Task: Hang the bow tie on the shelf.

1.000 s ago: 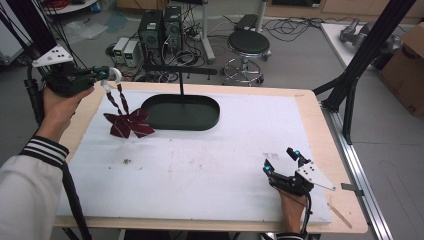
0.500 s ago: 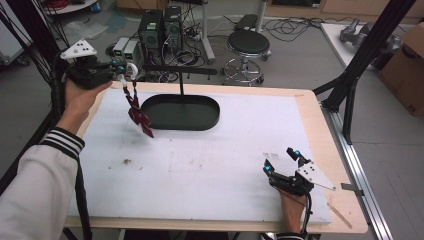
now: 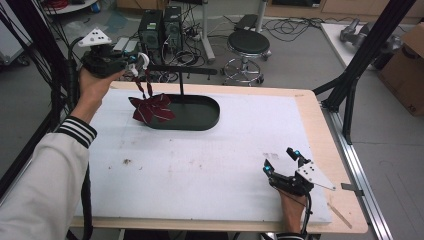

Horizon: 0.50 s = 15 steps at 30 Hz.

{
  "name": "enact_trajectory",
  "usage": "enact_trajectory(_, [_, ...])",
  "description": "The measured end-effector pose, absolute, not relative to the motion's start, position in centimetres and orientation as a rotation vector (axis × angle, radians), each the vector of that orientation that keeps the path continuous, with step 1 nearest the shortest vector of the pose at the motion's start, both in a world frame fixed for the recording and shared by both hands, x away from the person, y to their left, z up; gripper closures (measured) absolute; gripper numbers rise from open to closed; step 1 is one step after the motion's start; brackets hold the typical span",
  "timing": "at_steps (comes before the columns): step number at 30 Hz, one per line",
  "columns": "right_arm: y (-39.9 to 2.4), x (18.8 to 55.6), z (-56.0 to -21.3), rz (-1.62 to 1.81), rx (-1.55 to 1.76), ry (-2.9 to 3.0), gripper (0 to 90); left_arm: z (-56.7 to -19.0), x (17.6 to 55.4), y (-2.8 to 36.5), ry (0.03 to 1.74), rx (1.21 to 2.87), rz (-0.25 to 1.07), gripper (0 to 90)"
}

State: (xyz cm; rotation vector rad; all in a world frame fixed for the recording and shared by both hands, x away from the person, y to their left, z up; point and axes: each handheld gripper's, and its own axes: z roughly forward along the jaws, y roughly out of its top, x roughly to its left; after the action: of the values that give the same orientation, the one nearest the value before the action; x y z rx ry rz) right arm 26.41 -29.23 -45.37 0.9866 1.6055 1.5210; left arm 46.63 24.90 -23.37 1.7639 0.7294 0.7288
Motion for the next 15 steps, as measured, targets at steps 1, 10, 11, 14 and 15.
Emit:
enact_trajectory(1, [-29.2, 26.4, -45.4, 1.522, 0.990, 1.605, 9.4, -23.4, 46.7, 24.8, 0.729, 1.766, 0.732, 87.2])
enact_trajectory(10, [-29.2, 26.4, -45.4, 1.521, 0.990, 1.605, 9.4, -23.6, 48.1, 23.8, 0.740, 1.776, 0.746, 87.2])
enact_trajectory(11, [-29.2, 26.4, -45.4, 1.521, 0.990, 1.605, 9.4, -23.6, 48.3, 23.8, 0.746, 1.773, 0.749, 87.2])
enact_trajectory(14, [-29.2, 26.4, -45.4, 1.521, 0.990, 1.604, 9.4, -23.5, 48.9, 23.7, 0.759, 1.758, 0.766, 87.2])
enact_trajectory(15, [-29.2, 26.4, -45.4, 1.521, 0.990, 1.604, 9.4, -23.5, 49.1, 23.6, 0.762, 1.758, 0.768, 87.2])
